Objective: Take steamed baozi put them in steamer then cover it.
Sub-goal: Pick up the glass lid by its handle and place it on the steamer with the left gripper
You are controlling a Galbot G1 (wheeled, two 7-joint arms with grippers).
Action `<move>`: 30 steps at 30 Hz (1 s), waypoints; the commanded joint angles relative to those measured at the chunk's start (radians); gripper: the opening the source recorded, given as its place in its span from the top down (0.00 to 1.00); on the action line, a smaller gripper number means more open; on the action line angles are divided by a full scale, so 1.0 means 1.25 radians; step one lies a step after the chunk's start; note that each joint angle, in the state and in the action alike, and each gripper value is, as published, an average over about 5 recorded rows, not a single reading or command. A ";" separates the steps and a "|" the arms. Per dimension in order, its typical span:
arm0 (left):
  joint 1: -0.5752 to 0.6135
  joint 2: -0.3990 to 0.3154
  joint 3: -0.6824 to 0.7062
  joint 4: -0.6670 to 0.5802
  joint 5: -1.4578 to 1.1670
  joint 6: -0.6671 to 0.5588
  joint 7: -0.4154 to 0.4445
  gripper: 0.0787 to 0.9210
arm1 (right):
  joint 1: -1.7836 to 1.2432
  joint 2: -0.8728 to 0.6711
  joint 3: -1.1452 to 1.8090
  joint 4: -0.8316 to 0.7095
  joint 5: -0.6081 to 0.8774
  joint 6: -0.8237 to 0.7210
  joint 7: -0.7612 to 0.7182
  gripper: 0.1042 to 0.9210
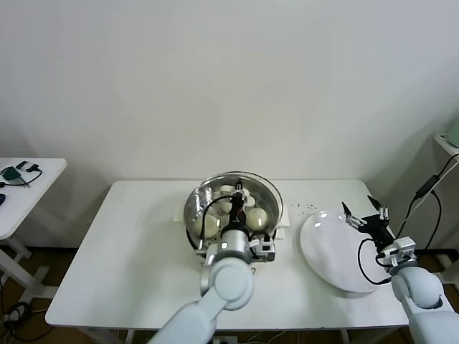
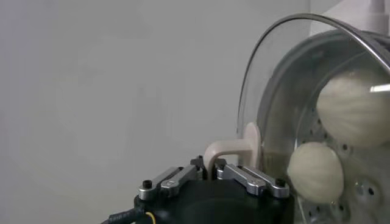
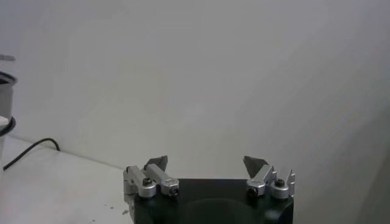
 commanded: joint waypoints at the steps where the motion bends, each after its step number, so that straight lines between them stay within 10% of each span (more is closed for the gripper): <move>1: -0.007 -0.030 0.005 0.052 0.016 0.039 -0.005 0.90 | -0.002 -0.001 0.008 -0.004 -0.002 0.001 -0.001 0.12; 30: 0.016 -0.015 -0.015 0.058 0.004 0.039 -0.049 0.90 | 0.002 -0.001 0.009 -0.013 -0.014 0.008 -0.013 0.12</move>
